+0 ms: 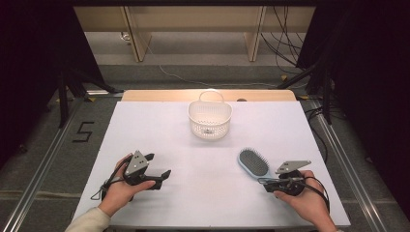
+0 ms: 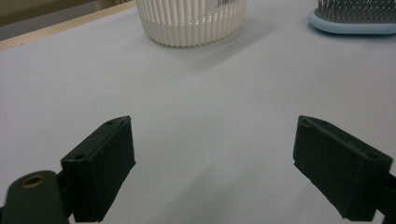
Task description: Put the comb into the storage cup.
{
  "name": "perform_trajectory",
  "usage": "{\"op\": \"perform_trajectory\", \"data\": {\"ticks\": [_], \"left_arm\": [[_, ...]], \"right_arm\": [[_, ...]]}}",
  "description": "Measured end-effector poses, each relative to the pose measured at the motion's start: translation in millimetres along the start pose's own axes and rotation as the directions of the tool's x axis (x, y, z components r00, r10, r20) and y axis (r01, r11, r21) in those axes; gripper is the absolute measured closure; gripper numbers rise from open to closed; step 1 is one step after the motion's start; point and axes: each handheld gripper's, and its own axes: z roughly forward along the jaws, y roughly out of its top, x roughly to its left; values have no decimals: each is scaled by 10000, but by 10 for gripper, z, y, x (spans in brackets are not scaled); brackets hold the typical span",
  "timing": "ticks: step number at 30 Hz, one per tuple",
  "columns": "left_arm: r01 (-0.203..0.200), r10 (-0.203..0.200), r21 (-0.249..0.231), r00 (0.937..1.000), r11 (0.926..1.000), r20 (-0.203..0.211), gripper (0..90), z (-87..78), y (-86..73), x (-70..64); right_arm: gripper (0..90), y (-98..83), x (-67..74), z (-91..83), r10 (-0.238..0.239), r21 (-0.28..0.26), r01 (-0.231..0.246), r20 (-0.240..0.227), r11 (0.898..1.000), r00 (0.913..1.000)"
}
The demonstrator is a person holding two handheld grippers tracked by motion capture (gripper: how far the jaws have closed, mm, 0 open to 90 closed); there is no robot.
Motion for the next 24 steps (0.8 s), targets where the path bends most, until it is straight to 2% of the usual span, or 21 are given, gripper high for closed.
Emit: {"op": "perform_trajectory", "data": {"ticks": [2,4,9,10,11,15,16,17,18,19,20,23,24], "left_arm": [[0,0,0,10000,10000,-9,121,0,0,0],[1,-1,-8,10000,10000,-2,121,-1,1,0],[86,-86,-74,10000,9999,46,120,-3,4,2],[96,-96,-86,9999,9999,50,119,-4,5,2],[119,-118,-100,9999,9999,55,119,-4,6,0],[107,-107,-120,9999,9999,39,118,-6,7,2],[122,-122,-115,9999,9999,37,118,-6,6,2],[142,-142,-109,9999,9998,44,117,-5,4,2],[151,-150,-100,9999,9998,48,118,-4,3,3],[140,-140,-82,9999,9999,53,118,-5,3,4],[147,-146,-87,9999,9999,56,118,-4,2,3],[137,-137,-98,9999,9999,58,118,-3,3,6],[137,-136,-95,9999,9999,57,118,-3,2,6]], "right_arm": [[698,-1,-11,-36,16,-679,-25,-137,9977,9999],[669,1,-21,-70,211,-1234,-243,-271,9921,9994],[559,-15,-73,-158,560,-2587,-719,-683,9633,9961],[521,-20,-84,-174,551,-2965,-741,-718,9522,9959],[498,-22,-91,-183,552,-3170,-769,-766,9453,9955],[396,-23,-121,-241,586,-4322,-827,-687,8980,9959],[365,-21,-129,-258,614,-4626,-839,-635,8826,9961],[340,-20,-141,-276,671,-4981,-880,-597,8626,9960],[334,-22,-146,-287,750,-5154,-925,-546,8519,9957],[318,-28,-158,-304,865,-5443,-962,-435,8334,9953],[298,-33,-165,-314,976,-5555,-1037,-408,8251,9944],[246,-60,-221,-336,1359,-6004,-1310,-375,7889,9900],[232,-71,-240,-347,1503,-6089,-1439,-410,7801,9878]]}}
